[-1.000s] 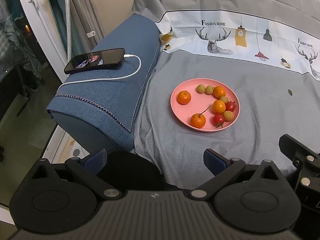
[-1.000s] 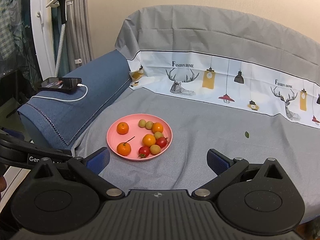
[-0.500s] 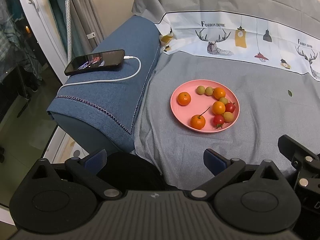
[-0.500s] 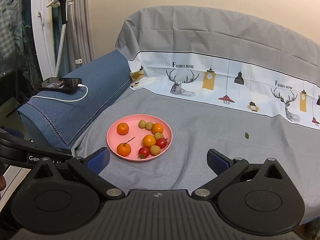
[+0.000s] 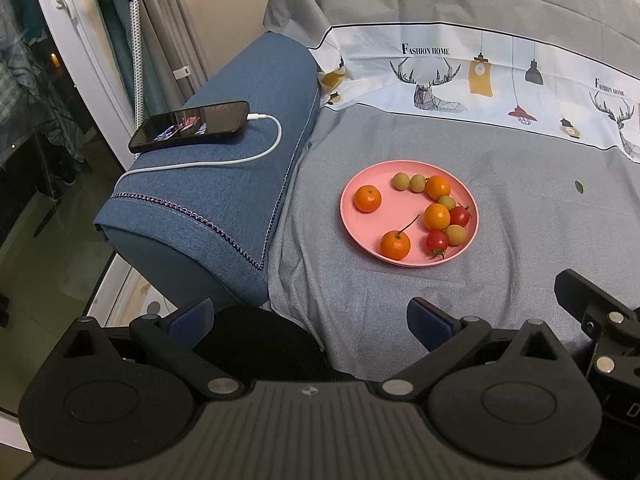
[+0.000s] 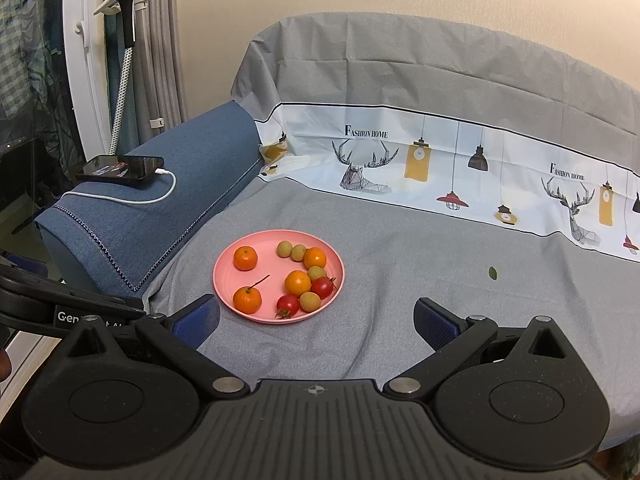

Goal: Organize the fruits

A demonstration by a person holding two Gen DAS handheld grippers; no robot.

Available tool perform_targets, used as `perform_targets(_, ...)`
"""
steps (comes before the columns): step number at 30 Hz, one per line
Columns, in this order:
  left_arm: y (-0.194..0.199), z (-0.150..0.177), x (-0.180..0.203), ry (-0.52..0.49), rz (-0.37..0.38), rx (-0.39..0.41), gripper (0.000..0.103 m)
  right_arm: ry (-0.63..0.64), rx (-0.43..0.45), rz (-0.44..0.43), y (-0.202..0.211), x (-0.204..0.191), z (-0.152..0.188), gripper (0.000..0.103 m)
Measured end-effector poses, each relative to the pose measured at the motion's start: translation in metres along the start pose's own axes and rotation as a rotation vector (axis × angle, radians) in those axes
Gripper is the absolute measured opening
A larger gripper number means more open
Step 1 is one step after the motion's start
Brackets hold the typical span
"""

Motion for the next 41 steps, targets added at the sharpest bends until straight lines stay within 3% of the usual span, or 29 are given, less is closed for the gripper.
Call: perform_targets(41, 0.0018, -0.0033, -0.0004, 0.005, -0.003, 0.007, 0.103, 0.001, 0.002, 0.001, -0.0002, -0.001, 0.0009, 0.102)
Point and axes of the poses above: each gripper's, at about its wrist camera, not at the fingertips, and y roughly against the way its jaws point, x to its right, z to its underside, the point moved 2 cm from there along -y, roughly the way its jaws point, and after that the axes turned 2 degrees about x, right-handed, at the moved point
